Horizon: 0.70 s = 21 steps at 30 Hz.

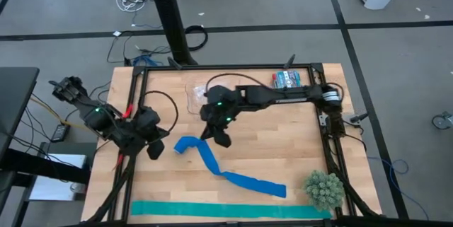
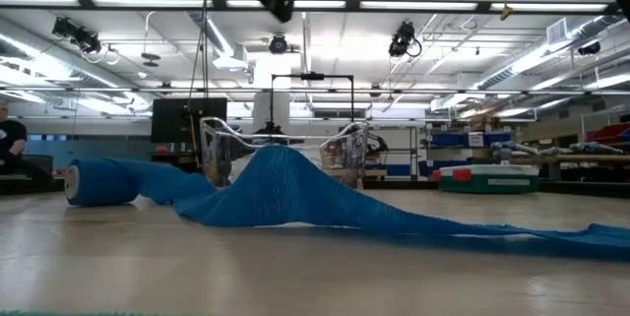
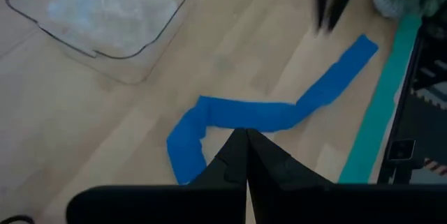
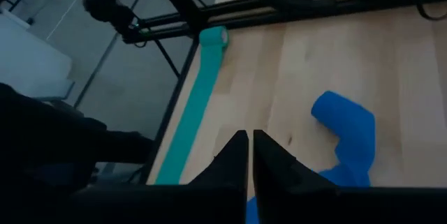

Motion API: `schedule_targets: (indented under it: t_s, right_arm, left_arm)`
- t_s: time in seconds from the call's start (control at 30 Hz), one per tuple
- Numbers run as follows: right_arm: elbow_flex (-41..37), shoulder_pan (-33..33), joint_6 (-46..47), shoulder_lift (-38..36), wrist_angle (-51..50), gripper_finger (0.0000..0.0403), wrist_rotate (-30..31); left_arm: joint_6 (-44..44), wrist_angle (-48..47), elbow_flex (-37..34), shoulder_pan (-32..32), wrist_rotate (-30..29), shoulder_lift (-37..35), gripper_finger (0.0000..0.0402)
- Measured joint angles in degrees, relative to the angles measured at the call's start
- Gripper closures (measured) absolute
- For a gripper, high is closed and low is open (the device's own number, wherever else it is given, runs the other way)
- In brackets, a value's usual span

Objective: Roll bandage

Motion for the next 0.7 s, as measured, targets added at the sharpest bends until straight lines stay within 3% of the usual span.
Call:
schedule_targets:
  t_s: [0.13,0.37,0.7]
  right_arm:
    - [1.47,0.33,-0.92,4.12,3.21,0.0347,-0.04]
    - [1.55,2.07,-4.57,9.85,11.33,0.0261,1.90]
    - [1.61,2.89,-8.64,16.21,16.68,0.0165,5.75]
  left_arm:
    - [-2.82,0.23,0.00,-1.63,-3.78,-1.12,0.0396]
    - [-2.81,6.09,0.00,-2.53,-3.99,-3.09,0.0396]
    - [-5.57,10.85,0.04,-2.51,9.46,-3.57,0.0396]
